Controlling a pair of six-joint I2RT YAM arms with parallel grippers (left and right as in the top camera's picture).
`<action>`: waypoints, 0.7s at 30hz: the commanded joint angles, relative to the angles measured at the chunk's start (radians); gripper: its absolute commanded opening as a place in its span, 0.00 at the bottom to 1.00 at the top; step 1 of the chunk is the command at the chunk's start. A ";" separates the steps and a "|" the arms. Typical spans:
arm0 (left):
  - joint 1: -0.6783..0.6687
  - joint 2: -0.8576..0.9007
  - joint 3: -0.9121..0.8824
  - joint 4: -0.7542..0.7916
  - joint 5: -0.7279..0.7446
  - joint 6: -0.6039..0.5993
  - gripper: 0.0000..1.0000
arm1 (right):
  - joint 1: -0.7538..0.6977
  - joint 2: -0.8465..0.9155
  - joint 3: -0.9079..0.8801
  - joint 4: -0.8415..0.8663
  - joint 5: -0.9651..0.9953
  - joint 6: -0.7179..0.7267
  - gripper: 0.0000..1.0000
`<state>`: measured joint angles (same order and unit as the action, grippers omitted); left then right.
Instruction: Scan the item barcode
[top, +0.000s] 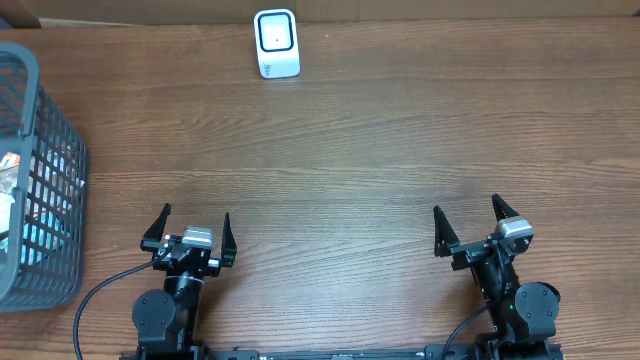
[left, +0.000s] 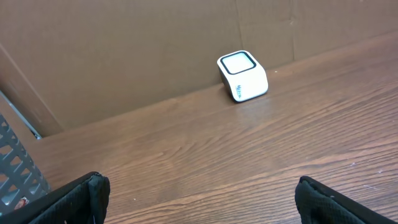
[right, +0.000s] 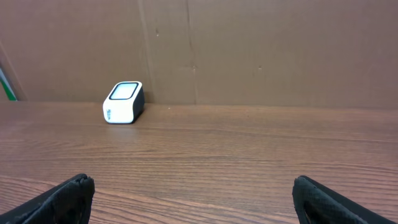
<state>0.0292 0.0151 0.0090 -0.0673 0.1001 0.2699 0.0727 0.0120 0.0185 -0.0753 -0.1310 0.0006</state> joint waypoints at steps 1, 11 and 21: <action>-0.004 -0.011 -0.004 -0.001 0.001 0.014 1.00 | 0.006 -0.009 -0.011 0.003 -0.003 0.005 1.00; -0.004 -0.011 -0.004 -0.002 0.001 0.014 0.99 | 0.006 -0.009 -0.011 0.003 -0.004 0.005 1.00; -0.003 -0.011 -0.004 -0.004 -0.029 0.048 1.00 | 0.006 -0.009 -0.011 0.003 -0.003 0.005 1.00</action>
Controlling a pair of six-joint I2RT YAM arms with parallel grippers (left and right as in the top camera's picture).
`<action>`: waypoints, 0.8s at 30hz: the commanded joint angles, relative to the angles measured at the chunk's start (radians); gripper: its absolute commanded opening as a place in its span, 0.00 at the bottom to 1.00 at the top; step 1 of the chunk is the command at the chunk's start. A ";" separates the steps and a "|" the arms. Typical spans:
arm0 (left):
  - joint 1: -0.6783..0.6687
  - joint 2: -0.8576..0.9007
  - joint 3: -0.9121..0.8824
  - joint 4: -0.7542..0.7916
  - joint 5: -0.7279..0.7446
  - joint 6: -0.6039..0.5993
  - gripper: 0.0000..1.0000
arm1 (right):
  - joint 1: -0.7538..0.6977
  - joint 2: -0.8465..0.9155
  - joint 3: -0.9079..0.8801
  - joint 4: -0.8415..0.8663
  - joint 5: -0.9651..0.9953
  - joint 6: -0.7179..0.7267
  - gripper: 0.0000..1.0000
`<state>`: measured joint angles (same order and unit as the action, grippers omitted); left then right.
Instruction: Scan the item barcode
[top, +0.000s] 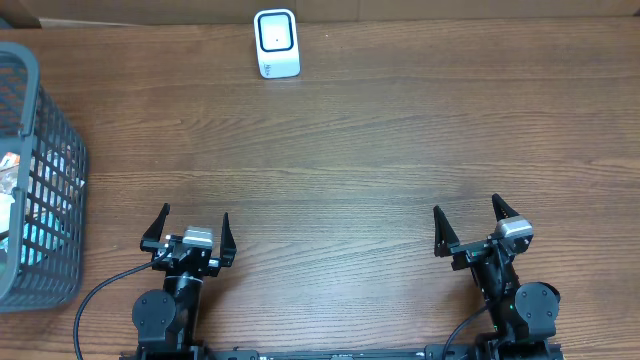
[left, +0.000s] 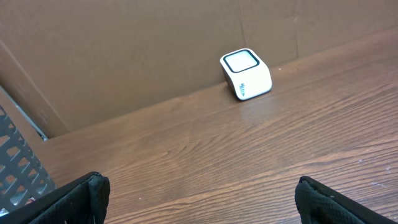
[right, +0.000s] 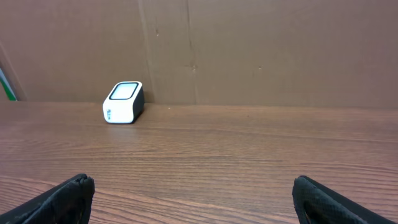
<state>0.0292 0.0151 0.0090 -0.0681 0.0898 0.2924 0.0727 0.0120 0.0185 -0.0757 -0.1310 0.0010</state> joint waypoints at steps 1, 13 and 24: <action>-0.003 -0.011 -0.004 -0.003 -0.020 0.026 1.00 | 0.006 -0.009 -0.011 0.003 -0.004 0.005 1.00; -0.003 -0.011 -0.003 -0.002 -0.012 -0.001 1.00 | 0.006 -0.009 -0.011 0.003 -0.003 0.005 1.00; -0.003 0.032 0.167 -0.049 -0.012 -0.092 1.00 | 0.006 -0.009 -0.011 0.003 -0.004 0.005 1.00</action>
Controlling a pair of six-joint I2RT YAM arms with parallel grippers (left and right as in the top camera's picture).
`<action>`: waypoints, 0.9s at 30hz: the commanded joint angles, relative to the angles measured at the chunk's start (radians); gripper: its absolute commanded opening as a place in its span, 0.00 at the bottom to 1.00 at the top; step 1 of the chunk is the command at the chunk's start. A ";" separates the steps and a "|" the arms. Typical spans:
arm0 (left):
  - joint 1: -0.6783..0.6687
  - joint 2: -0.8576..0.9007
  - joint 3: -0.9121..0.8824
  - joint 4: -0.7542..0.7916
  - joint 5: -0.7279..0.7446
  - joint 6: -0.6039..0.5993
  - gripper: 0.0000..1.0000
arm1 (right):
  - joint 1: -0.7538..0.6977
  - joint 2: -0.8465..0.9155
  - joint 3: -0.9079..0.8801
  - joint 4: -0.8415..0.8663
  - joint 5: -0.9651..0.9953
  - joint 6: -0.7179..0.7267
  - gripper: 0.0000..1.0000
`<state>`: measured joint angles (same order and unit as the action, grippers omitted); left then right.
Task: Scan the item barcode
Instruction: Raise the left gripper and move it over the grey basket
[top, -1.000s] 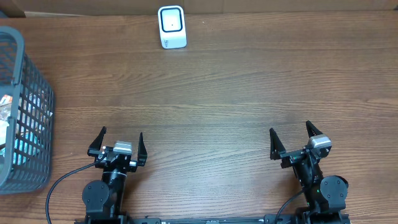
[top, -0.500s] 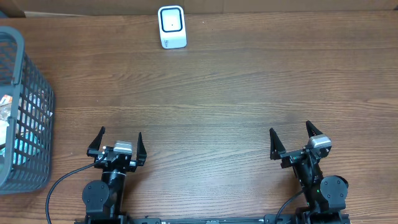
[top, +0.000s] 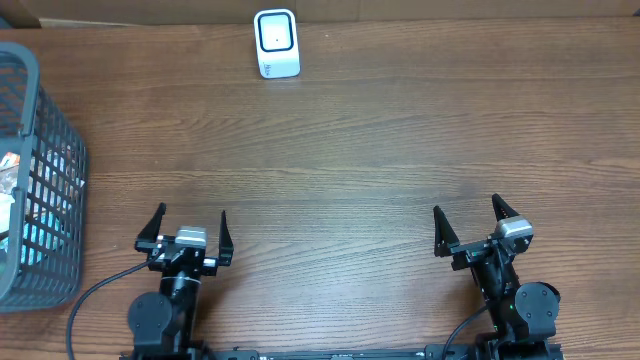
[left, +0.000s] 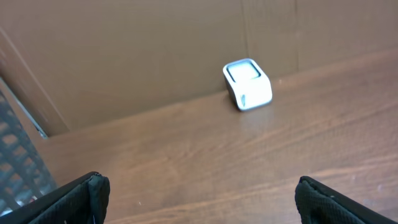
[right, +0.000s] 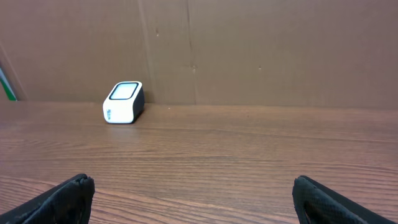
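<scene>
A small white barcode scanner (top: 277, 43) with a dark window stands at the table's far edge; it also shows as the scanner (left: 247, 84) in the blurred left wrist view and the scanner (right: 124, 102) in the right wrist view. Items lie in a grey wire basket (top: 40, 170) at the far left, partly hidden by its bars. My left gripper (top: 187, 222) is open near the front left, nothing between its fingers. My right gripper (top: 470, 217) is open near the front right, also holding nothing.
A brown cardboard wall (right: 249, 50) runs along the back of the wooden table (top: 380, 150). The basket's edge (left: 18, 155) shows at the left of the left wrist view.
My left gripper has shifted slightly to the left and its wrist view has gone blurred, with the scanner a little higher in it. The right arm has not moved.
Both grippers stood open near the front edge at every moment. The left wrist view has crept from one moment to another, the scanner drifting right and up in it. The right arm, scanner and basket stayed where they were.
</scene>
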<state>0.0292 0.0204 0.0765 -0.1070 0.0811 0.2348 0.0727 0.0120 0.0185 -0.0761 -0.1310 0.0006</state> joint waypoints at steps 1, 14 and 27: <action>-0.003 0.043 0.122 -0.020 -0.003 -0.035 1.00 | 0.006 -0.009 -0.011 0.004 -0.004 0.005 1.00; -0.003 0.552 0.661 -0.292 0.074 -0.144 1.00 | 0.006 -0.009 -0.011 0.004 -0.004 0.005 1.00; -0.004 1.164 1.514 -1.002 0.274 -0.172 1.00 | 0.006 -0.009 -0.011 0.004 -0.004 0.005 1.00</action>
<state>0.0292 1.0805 1.4052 -1.0046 0.2119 0.0792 0.0727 0.0113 0.0185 -0.0750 -0.1307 0.0006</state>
